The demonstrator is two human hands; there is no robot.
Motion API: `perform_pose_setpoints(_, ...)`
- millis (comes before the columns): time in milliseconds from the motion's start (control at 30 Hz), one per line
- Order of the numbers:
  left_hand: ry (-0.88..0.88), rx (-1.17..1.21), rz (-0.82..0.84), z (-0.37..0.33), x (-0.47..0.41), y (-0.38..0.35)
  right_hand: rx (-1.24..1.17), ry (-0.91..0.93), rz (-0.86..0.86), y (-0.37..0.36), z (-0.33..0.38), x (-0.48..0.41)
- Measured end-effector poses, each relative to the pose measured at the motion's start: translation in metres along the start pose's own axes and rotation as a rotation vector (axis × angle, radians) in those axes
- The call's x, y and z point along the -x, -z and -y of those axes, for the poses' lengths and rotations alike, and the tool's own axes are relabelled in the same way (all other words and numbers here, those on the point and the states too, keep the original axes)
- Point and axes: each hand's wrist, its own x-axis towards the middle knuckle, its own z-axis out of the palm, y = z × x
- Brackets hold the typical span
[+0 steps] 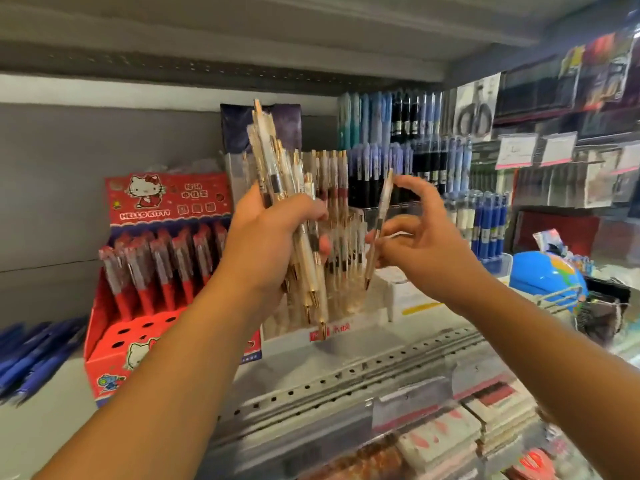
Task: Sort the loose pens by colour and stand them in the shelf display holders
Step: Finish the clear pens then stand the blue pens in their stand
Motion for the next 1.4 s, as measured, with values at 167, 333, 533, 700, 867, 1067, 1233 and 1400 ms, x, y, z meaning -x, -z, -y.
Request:
perform_pose_setpoints(167, -0.057, -0.123, -0.075, 0.006, -0.006, -0.007, 0.151, 0.123, 0.077, 0.006, -0.025, -0.035)
perform_pose_setpoints(333, -0.122, -0.154, -0.207, 0.021, 0.002, -0.017, 0.173, 0.234, 0.158, 0.006, -0.050, -0.048)
perform_pose_setpoints(533, -0.107, -0.313, -0.356, 0.042, 0.014, -0.025, 0.159, 0.258, 0.204, 0.008, -0.065, -0.050)
perform_pose_setpoints(700, -0.125, -0.406, -0.402, 0.045, 0.019, -0.024, 0.183, 0.237, 0.222, 0.004, -0.069, -0.049)
perform_pose_setpoints(867, -0.124, -0.414, -0.396, 0.043, 0.021, -0.019, 0.196, 0.199, 0.204, 0.002, -0.070, -0.045)
perform_pose_setpoints(1067, -0.154, -0.419, -0.391, 0.039, 0.024, -0.006, 0.335, 0.184, 0.269, -0.001, -0.073, -0.039)
perform_pose_setpoints(1233, -0.141, -0.403, -0.358, 0.043, 0.026, -0.004, 0.446, 0.232, 0.193, 0.002, -0.071, -0.034)
perform_pose_setpoints(1400, -0.144, -0.459, -0.317, 0.047, 0.028, -0.005, 0.528, 0.272, 0.151, 0.003, -0.066, -0.030)
